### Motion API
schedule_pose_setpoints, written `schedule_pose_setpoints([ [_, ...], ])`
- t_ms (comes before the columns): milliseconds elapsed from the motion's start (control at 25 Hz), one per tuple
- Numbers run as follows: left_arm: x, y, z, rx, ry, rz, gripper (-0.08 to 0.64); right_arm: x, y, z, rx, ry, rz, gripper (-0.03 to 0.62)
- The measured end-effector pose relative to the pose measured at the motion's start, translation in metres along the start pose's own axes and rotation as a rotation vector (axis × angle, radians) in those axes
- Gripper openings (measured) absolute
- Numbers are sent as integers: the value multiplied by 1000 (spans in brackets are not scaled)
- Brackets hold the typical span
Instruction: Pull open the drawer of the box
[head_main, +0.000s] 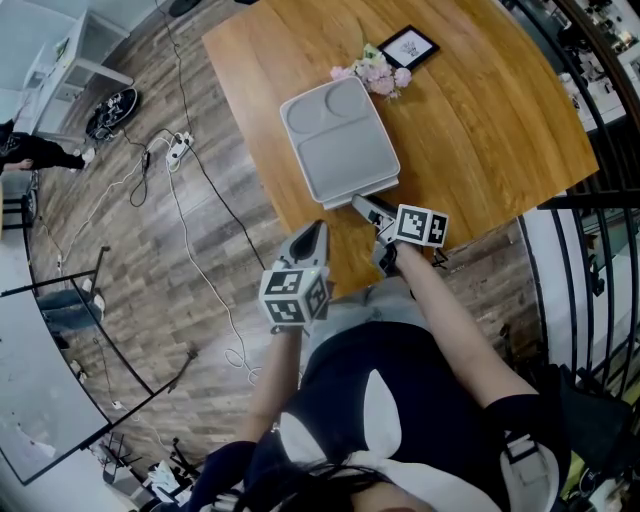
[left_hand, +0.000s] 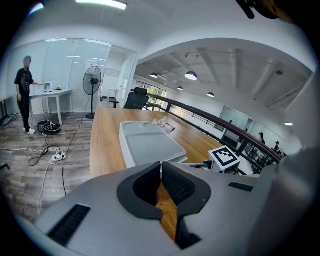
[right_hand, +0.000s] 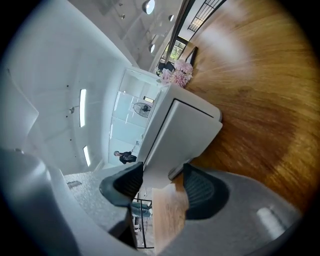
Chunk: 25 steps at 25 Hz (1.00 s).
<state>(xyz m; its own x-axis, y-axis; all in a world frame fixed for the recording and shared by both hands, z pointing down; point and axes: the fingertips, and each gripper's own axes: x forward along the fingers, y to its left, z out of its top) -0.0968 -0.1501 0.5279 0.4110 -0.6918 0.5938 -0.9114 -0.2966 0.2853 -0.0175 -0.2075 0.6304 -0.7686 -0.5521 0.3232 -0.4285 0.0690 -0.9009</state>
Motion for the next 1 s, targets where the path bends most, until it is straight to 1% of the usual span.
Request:
schedule_pose_setpoints([
  [160,-1,2,3,-5,-1,1,26,2,2,1,37,-6,20,249],
  [320,-1,4,1,-4,1,2,26,4,3,1,36,-6,33,232],
  [600,-1,5,1,-8,-1,-1,26,3,4,0,48,-18,47,224],
  [680,-1,6,2,-10,8,-2,26,5,4,0,67,-27,51,217],
  [800,-1,7,2,-18,0,2,26,5,6,0,119,-48,67,190],
  [1000,-3,9,-1,-27,-4,6,26,5,6,-1,150,-60,82,176],
])
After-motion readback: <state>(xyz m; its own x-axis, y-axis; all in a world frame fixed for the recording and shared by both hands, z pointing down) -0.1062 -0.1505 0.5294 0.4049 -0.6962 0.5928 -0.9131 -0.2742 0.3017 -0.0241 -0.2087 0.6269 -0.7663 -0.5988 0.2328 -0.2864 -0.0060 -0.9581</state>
